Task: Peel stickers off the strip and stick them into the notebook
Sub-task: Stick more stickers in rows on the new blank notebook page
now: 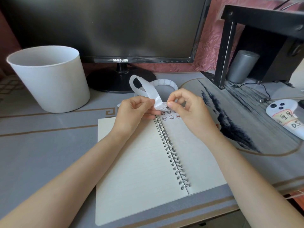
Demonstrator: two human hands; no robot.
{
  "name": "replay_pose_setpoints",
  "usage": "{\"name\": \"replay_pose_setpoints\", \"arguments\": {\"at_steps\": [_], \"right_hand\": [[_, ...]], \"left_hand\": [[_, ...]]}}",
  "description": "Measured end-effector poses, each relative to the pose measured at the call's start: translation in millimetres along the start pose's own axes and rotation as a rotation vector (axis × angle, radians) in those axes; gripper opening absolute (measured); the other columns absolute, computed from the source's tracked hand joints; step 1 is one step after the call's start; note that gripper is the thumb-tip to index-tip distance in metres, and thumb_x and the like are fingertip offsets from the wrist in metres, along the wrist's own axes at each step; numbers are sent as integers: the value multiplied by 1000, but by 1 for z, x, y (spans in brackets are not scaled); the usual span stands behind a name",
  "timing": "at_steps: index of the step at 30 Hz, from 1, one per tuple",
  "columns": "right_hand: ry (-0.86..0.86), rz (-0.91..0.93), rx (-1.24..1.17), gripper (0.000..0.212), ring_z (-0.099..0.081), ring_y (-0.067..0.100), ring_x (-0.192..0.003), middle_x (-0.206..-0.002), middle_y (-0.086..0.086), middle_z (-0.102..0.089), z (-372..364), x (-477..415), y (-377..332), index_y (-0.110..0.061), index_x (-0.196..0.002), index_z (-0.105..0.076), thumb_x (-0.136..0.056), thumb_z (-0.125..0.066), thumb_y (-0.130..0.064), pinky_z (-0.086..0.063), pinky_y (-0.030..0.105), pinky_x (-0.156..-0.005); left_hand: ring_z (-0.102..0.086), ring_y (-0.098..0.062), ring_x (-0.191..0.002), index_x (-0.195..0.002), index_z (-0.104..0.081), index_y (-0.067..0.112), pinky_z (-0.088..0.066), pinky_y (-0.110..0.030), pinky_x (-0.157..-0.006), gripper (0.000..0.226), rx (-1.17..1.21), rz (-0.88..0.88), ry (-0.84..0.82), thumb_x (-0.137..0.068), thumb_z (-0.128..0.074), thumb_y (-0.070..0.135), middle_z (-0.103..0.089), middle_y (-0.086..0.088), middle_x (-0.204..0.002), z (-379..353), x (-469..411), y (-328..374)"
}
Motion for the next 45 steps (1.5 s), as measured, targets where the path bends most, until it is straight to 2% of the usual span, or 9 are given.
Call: {"name": "replay_pose_setpoints", "arguments": {"at_steps": [2, 4, 8, 12, 15, 18, 27, 34, 45], "right_hand": [[28, -84, -11, 9, -55, 3, -64, -75, -9, -63, 6, -1, 10, -21, -82, -63, -85, -66, -12, -42, 20, -64], [74, -185, -42, 14, -55, 7, -64, -74, -6, -63, 14, -3, 20, -24, -77, -63, -83, -68, -11, -44, 21, -65], [153, -350, -132, 12, -51, 0, -50, -66, -3, -60, 32, -3, 35, -19, -75, -65, -80, -68, -9, -37, 8, -50], [109, -516, -55, 5, -46, -2, -42, -66, 1, -64, 37, 3, 52, -12, -77, -67, -81, -68, -11, -33, 7, -41], [54, -584, 29, 6, -47, 5, -47, -69, 2, -67, 36, 8, 61, -14, -74, -69, -80, -69, -13, -34, 13, -44], [45, -605, 65, 11, -48, 8, -50, -68, 1, -67, 36, 9, 64, -18, -68, -68, -78, -70, -15, -33, 19, -48], [29, -605, 87, 11, -45, 10, -51, -71, 4, -67, 34, 9, 61, -19, -68, -68, -78, -70, -14, -34, 20, -48], [34, -600, 99, 9, -46, 11, -51, -78, 12, -69, 35, 10, 60, -19, -69, -69, -77, -71, -15, -37, 23, -53], [29, -598, 140, 12, -46, 16, -55, -87, 21, -70, 33, 9, 58, -17, -69, -66, -79, -69, -12, -36, 24, -52]], "left_hand": [[-73, -18, -73, -80, -61, 4, -58, -25, -68, 15, -12, -2, -1, -93, -58, 10, -66, -13, -75, -1, 0, 0], [-72, -17, -72, -80, -61, 3, -57, -27, -71, 14, -15, -1, 4, -93, -58, 10, -67, -15, -76, -1, 0, -1], [-72, -18, -75, -81, -61, 4, -57, -28, -75, 14, -8, -5, 23, -93, -58, 11, -69, -18, -80, 1, 0, -1], [-72, -21, -80, -79, -62, 6, -58, -26, -75, 15, -6, -4, 26, -92, -59, 11, -70, -13, -78, 2, 0, -2], [-72, -23, -83, -79, -63, 7, -58, -27, -77, 14, -8, -1, 28, -92, -60, 12, -71, -14, -81, 2, -1, -3], [-72, -22, -82, -79, -63, 8, -58, -25, -76, 14, -5, 0, 23, -92, -60, 12, -72, -12, -79, 2, -1, -2], [-72, -22, -83, -80, -64, 7, -57, -24, -75, 14, -19, -7, 19, -92, -60, 13, -72, -13, -81, 2, -1, -3], [-72, -21, -82, -80, -64, 6, -57, -25, -76, 14, -19, -8, 20, -92, -60, 12, -71, -13, -80, 2, -1, -3], [-72, -21, -82, -79, -63, 7, -57, -25, -76, 15, -29, -9, 26, -92, -60, 11, -72, -14, -80, 2, 0, -2]]}}
Point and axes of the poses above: each hand's wrist, its own x-axis away from the middle knuckle, its own z-axis out of the back of the hand, y = z × x, the point moved 7 cm from there along -x, towards the middle knuckle
